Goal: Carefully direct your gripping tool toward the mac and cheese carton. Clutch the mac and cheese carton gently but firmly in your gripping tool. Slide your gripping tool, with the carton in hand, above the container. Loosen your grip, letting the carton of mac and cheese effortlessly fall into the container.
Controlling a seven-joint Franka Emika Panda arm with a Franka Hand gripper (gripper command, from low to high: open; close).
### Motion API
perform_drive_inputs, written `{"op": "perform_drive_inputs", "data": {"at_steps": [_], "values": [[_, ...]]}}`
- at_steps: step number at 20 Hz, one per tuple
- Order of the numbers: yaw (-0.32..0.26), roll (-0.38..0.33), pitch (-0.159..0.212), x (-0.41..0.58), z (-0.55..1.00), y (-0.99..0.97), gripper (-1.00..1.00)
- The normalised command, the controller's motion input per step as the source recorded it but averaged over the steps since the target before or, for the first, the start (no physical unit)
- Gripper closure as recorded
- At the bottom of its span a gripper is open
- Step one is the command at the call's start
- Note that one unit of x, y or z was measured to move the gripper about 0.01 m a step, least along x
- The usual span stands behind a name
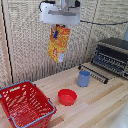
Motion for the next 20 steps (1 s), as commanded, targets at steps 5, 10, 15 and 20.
{"op": "perform_drive_inputs", "data": {"at_steps": [5,10,15,20], "values": [[0.000,0.000,0.129,0.000,0.14,0.96,1.00],[0.003,0.000,0.092,0.041,0.00,1.00,1.00],[0.018,0.000,0.062,0.058,-0.23,0.99,1.00],[0.080,-0.037,-0.031,-0.001,-0.76,0.75,1.00]]}}
